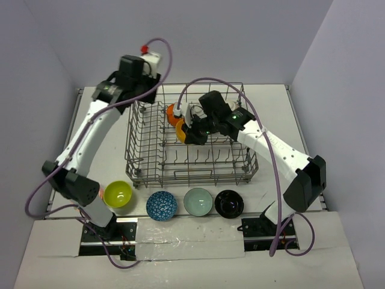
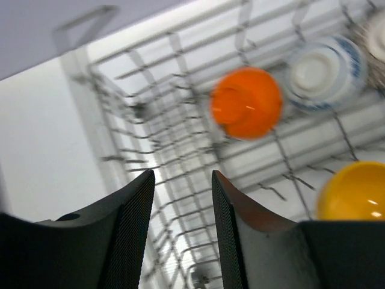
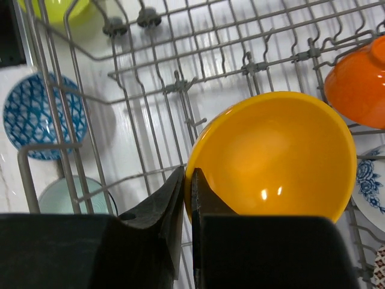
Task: Load the bowls into the dish rack
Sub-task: Pass from the left arm to the right, then insert the bowl into the dish rack.
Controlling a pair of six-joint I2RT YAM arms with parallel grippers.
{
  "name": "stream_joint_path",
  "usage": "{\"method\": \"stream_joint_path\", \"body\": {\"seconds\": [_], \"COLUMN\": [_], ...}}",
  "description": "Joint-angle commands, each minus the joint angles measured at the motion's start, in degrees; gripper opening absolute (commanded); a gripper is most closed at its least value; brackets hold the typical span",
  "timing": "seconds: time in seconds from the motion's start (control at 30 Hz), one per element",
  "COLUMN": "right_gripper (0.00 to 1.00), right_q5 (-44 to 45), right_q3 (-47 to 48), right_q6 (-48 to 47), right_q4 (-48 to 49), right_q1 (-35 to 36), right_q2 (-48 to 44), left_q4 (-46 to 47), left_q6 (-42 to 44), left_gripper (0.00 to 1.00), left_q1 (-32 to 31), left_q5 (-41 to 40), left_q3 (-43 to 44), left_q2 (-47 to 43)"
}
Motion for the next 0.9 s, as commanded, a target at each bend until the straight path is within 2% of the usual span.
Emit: {"method": "stream_joint_path", "body": {"seconds": [0.0,0.1,0.27,0.4,0.67,0.7,0.87], "right_gripper": [0.0,0.0,0.0,0.0,0.0,0.0,0.0], "right_q5": [-1.2,-2.0,-7.1,-12.9,-22.2,-24.4,-29.4], "right_q3": [6.3,10.5,15.5,14.2,3.8,2.4,-9.0], "right_q6": [5.6,8.5,15.9,23.4,44.1,48.9,65.8], "right_q4": [3.6,1.5,0.6,4.8,21.2,23.5,44.5], "right_q1": [-0.9,-1.4,-2.8,-4.3,-7.4,-7.7,-10.1], "right_q2": [0.1,1.7,4.0,4.6,2.1,1.7,-0.8], "left_q4": [5.1,6.4,10.1,13.1,14.9,15.0,15.4], "left_q6": [-3.8,-3.7,-3.6,-4.1,-4.4,-4.5,-5.1], "left_gripper": [0.49,0.49,0.5,0.52,0.53,0.53,0.54], "left_q1": [7.0,10.8,11.6,13.7,17.9,18.2,21.2], "left_q5": [-4.6,-5.0,-8.5,-8.3,-6.8,-6.7,-3.8], "left_q3": [-1.6,-5.3,-13.8,-21.4,-28.1,-28.8,-31.0], "left_q2": [-6.3,-10.6,-19.2,-24.7,-30.4,-30.8,-32.7]}}
